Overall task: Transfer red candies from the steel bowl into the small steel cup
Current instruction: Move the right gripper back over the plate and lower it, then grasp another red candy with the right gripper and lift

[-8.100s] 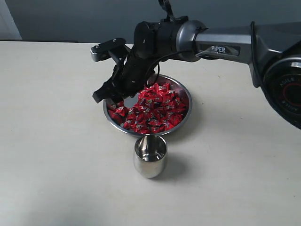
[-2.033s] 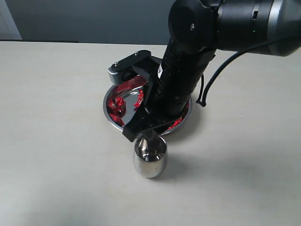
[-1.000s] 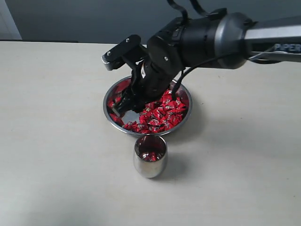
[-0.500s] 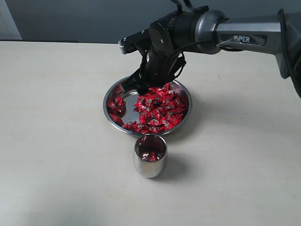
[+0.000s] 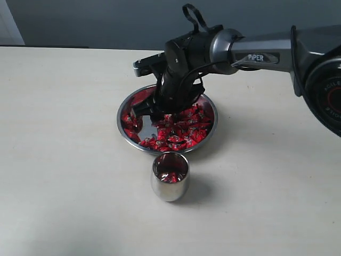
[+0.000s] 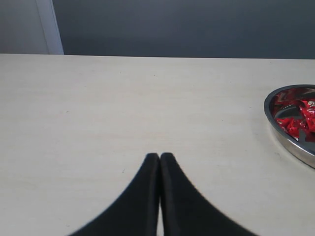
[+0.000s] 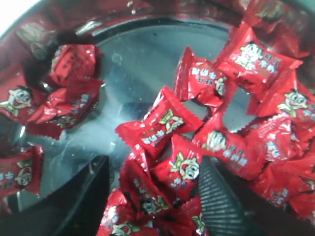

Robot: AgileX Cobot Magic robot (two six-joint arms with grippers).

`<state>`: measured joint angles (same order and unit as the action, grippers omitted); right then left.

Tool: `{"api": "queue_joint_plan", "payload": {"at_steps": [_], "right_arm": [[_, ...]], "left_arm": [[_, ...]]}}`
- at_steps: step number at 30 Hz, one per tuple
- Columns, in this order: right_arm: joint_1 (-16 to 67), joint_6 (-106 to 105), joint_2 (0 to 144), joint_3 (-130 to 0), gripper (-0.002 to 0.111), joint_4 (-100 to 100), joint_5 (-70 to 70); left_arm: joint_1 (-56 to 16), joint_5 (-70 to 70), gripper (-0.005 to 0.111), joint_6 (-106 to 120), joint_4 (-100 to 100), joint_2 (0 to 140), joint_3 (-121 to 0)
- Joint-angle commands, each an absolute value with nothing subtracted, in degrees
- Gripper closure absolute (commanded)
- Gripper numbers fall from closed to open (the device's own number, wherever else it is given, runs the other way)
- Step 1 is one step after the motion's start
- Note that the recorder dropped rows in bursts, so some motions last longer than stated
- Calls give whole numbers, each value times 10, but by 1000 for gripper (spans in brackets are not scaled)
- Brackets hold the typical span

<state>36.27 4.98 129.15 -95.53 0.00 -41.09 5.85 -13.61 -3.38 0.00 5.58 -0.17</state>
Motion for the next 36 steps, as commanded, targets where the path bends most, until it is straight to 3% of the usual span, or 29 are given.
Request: {"api": "queue_joint_plan", "payload": {"at_steps": [1, 8, 36], "right_arm": [[360, 47, 1294, -957, 55, 0, -401], [360, 47, 1294, -957, 70, -21, -399], [360, 77, 1295, -957, 70, -60, -393]], "left_arm": [[56, -134, 106, -35, 0, 53, 0], [56, -134, 106, -35, 0, 53, 0], [56, -134, 106, -35, 0, 53, 0]]}}
